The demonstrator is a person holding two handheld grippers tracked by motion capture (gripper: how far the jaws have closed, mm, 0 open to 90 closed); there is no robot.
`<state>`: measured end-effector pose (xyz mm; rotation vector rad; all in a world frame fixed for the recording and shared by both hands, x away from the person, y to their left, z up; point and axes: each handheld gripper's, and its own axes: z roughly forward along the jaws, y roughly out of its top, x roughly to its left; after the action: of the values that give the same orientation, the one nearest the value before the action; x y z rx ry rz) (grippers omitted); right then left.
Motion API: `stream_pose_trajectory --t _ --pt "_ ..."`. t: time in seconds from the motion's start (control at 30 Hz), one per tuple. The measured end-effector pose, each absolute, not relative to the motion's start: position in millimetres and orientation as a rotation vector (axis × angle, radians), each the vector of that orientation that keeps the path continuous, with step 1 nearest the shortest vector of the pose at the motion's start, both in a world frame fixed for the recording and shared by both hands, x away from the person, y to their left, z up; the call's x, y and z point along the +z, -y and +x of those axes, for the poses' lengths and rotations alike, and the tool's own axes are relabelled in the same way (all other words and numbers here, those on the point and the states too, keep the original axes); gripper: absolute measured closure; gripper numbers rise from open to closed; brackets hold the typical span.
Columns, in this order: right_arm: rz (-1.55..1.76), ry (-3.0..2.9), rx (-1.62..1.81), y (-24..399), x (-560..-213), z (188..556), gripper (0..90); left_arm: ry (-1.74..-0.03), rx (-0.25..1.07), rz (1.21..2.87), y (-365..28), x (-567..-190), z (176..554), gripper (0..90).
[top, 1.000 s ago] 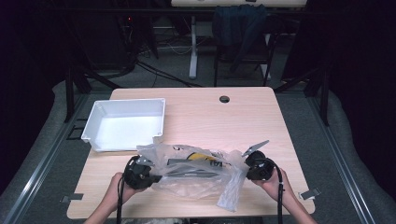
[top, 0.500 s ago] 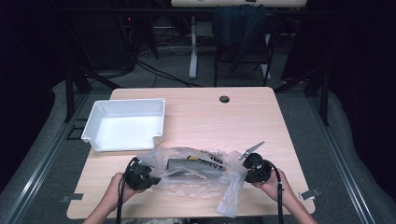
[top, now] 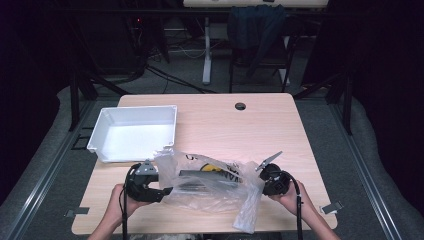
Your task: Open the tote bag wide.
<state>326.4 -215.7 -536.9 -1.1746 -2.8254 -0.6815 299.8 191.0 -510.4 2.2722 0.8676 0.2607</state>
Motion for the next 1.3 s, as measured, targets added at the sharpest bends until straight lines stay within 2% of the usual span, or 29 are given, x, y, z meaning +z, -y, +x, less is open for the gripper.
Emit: stream_pose_trajectory --t 0.07,0.2,0.27,0.33,0.8,1.13,1.3 --pt "-1.187 2.83 -0.696 214.8 -537.8 326.3 90.0 -0.841 0.285 2.27 -187.2 -509.3 299.5 48.0" --pt "-1.169 2.838 -0.679 214.3 -537.0 327.5 90.0 -0.829 0.258 2.283 -182.1 -516.5 301.0 74.5" --pt "-1.18 2.837 -0.683 213.8 -537.5 327.4 90.0 -0.827 0.247 2.312 -180.7 -522.6 302.0 81.9" --pt "-1.175 2.846 -0.675 214.1 -537.1 327.5 90.0 -0.815 0.235 2.355 -182.6 -526.3 303.7 85.2" --pt "-1.127 2.852 -0.645 210.0 -538.4 324.2 90.0 -0.875 0.122 2.411 -183.9 -541.4 308.3 87.5" --pt "-1.189 2.895 -0.63 209.7 -542.4 335.1 90.0 -0.889 0.148 2.416 -181.7 -544.4 313.4 87.3" --pt "-1.182 2.907 -0.701 215.1 -534.3 332.3 79.3 -0.901 0.175 2.399 -184.4 -542.9 313.2 85.9"
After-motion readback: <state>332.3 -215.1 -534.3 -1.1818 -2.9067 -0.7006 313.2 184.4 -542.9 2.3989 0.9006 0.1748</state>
